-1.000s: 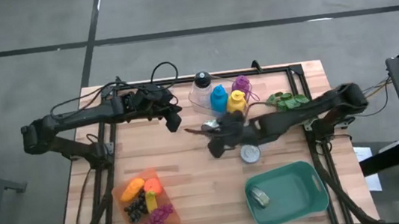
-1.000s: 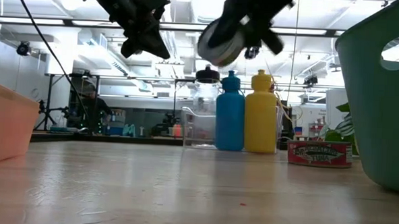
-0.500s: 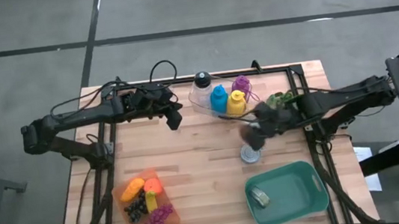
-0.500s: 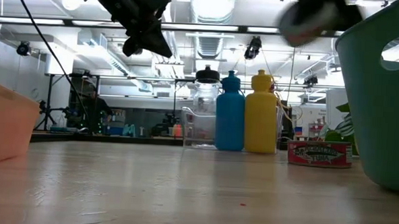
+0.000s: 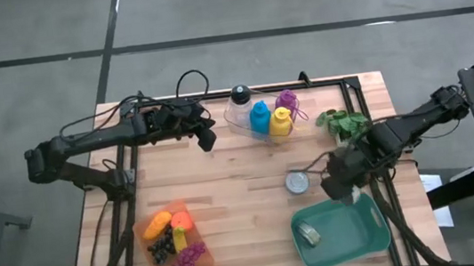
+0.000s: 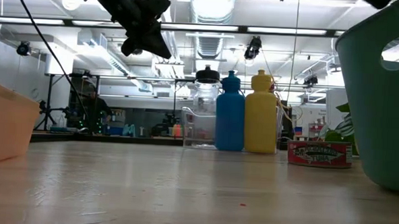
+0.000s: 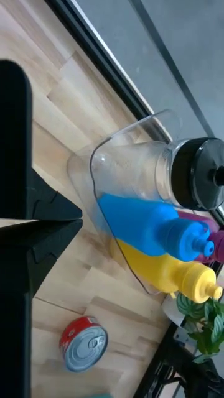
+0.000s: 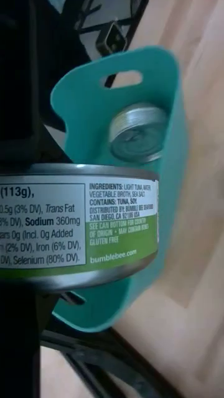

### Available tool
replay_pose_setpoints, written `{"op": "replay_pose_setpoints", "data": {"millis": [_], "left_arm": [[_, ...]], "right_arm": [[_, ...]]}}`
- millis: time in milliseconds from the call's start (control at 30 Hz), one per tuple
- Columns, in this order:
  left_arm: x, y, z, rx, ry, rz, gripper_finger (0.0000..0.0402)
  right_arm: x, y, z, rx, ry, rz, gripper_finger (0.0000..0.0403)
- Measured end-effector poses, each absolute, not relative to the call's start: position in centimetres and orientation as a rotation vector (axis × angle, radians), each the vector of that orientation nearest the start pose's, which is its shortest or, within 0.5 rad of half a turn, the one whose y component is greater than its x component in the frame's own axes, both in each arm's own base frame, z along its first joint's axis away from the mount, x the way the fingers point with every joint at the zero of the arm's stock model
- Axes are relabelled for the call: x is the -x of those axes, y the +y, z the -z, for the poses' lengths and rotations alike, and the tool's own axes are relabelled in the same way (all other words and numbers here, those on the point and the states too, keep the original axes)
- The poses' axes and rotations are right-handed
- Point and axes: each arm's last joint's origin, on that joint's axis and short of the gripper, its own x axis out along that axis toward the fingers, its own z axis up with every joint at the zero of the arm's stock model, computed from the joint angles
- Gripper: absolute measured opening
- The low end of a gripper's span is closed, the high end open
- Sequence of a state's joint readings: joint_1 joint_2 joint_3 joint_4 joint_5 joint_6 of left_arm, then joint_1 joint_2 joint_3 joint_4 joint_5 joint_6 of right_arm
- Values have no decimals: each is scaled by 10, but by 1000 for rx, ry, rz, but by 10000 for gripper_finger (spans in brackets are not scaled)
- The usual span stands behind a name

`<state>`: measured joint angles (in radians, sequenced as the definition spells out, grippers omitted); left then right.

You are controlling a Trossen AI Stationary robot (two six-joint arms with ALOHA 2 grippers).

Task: Pick & Place Food Item
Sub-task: Put the green tuna can into the green bin

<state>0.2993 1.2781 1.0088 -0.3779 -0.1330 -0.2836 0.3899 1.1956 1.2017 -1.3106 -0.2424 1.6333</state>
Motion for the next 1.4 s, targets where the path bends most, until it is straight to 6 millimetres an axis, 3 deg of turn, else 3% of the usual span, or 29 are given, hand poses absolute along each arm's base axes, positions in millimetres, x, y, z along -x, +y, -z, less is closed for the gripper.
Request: {"op": "replay_pose_setpoints", "data": {"millis": [167, 333, 633, 833, 1067, 1400], "left_arm": [[-259, 86, -291, 323, 585, -518, 1], [-260, 87, -292, 322, 569, -523, 1], [-261, 88, -294, 322, 542, -522, 1], [-261, 88, -294, 326, 539, -523, 1], [-261, 88, -294, 354, 532, -531, 1], [-261, 88, -294, 356, 532, -528, 1]], "right_arm": [[-170, 102, -308, -1232, 1453, 716, 113], [-169, 124, -280, -1174, 1475, 830, 113], [-200, 153, -227, -1185, 1415, 698, 120], [-210, 162, -199, -1100, 1473, 767, 125], [-217, 170, -183, -1087, 1581, 806, 128], [-226, 177, -189, -1064, 1600, 724, 129]]}}
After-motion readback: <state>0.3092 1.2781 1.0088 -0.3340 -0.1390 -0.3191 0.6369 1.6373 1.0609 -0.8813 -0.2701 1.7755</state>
